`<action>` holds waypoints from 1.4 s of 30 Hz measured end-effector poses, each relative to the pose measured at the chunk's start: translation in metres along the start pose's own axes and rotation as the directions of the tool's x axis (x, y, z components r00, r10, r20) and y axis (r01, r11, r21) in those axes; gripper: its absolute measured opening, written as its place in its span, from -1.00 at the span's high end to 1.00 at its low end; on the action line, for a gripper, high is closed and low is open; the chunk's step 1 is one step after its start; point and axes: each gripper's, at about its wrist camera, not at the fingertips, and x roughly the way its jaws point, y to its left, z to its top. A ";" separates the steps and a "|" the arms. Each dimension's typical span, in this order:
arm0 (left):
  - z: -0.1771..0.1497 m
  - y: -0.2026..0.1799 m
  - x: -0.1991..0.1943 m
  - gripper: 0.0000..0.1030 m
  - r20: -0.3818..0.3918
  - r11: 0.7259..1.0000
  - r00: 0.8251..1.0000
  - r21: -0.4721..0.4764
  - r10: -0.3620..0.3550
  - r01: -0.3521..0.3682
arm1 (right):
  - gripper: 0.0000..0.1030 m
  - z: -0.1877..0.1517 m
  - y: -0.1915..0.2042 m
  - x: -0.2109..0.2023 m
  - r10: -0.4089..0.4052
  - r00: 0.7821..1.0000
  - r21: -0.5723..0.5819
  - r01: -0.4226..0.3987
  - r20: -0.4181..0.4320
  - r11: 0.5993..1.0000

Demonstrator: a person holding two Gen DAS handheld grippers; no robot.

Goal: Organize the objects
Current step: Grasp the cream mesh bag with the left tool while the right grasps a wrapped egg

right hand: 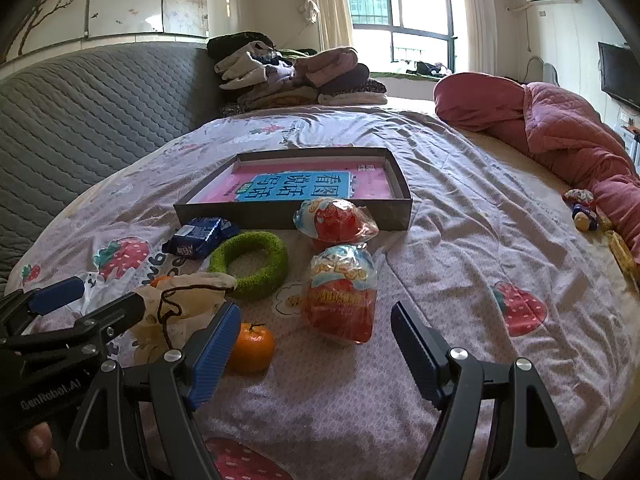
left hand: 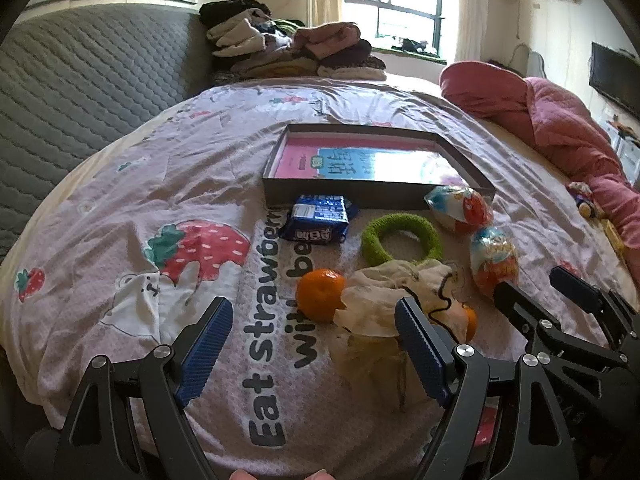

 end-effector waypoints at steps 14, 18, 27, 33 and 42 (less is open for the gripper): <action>0.001 0.005 -0.002 -0.63 0.001 1.000 1.000 -0.016 -0.021 0.021 | -0.49 0.008 -0.008 -0.002 -0.026 0.999 0.006 0.026 0.025 1.000; 0.000 0.005 0.000 -0.63 -0.013 0.999 0.999 -0.016 -0.039 0.039 | -0.49 0.009 -0.009 0.000 -0.031 0.999 0.005 0.031 0.021 1.000; -0.004 0.000 0.008 -0.63 -0.060 0.996 0.994 0.006 -0.091 0.091 | -0.49 0.009 -0.015 0.011 -0.052 0.999 0.004 0.052 -0.012 0.999; -0.010 0.000 0.016 -0.63 -0.097 0.991 0.987 0.010 -0.131 0.133 | -0.49 0.008 -0.016 0.017 -0.040 0.999 0.010 0.040 -0.035 0.999; -0.016 -0.003 0.025 -0.63 -0.133 0.985 0.976 -0.004 -0.171 0.172 | -0.49 0.009 -0.018 0.028 -0.031 0.997 -0.004 0.030 -0.064 1.000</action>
